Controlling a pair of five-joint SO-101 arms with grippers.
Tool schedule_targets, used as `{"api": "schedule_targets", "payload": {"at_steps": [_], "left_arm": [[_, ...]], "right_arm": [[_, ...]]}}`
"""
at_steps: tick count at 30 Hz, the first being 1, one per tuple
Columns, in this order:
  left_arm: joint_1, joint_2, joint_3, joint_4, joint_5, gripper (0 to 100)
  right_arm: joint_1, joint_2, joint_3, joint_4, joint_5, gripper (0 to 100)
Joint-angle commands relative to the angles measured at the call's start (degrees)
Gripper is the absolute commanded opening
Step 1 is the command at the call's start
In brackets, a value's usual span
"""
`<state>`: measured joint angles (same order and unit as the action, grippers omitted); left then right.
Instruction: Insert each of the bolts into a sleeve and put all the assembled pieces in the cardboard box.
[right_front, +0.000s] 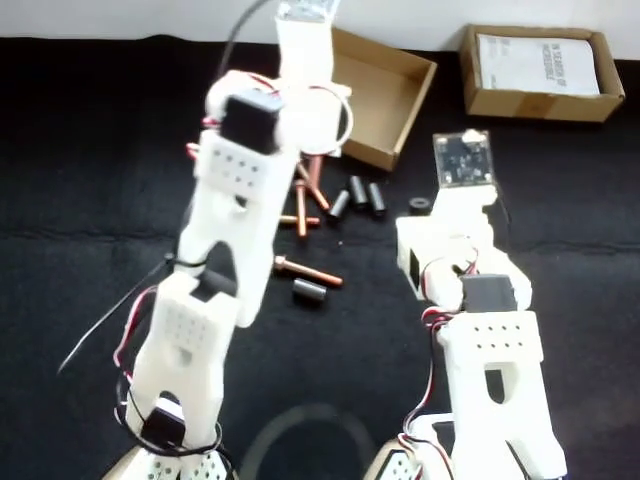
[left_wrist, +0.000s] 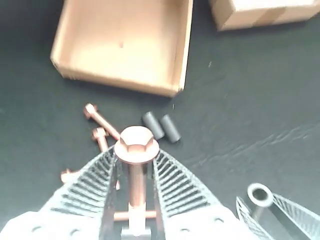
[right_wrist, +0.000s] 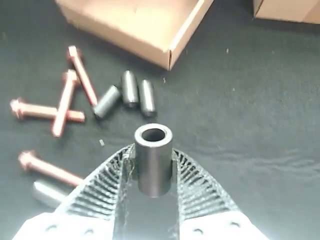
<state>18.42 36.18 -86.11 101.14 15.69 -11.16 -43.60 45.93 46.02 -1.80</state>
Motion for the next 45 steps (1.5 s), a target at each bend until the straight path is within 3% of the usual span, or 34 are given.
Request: {"api": "schedule_targets", "payload": {"at_steps": [1,14,25,31,37,42,45], "left_arm": [[-1.6,-9.6,-2.4,0.2,-2.2,1],[-7.4,-26.3,1.4,0.2,-5.7,1],[-9.5,-58.1,43.8,-0.3,-6.5,1],[-9.8,-65.2,59.8,-2.5,-6.3,1],[-9.6,-68.4,72.7,-10.0,-4.1,1],[-9.5,-71.4,84.2,-21.4,3.9,1],[-7.8,-73.2,91.3,-29.2,4.9,1]], "right_arm": [[-1.3,-0.4,-0.3,-4.9,-8.4,0.7],[-12.3,-0.4,-0.8,-10.6,-11.4,0.8],[-23.6,-0.6,-1.0,-10.6,-11.2,0.8],[-26.9,-5.9,-3.4,-10.5,-11.4,0.8],[-27.6,-13.8,-3.7,-8.4,-11.4,0.8],[-27.7,-18.9,-3.6,1.2,-11.4,0.8],[-27.6,-21.2,-2.4,4.7,-11.4,0.8]]}}
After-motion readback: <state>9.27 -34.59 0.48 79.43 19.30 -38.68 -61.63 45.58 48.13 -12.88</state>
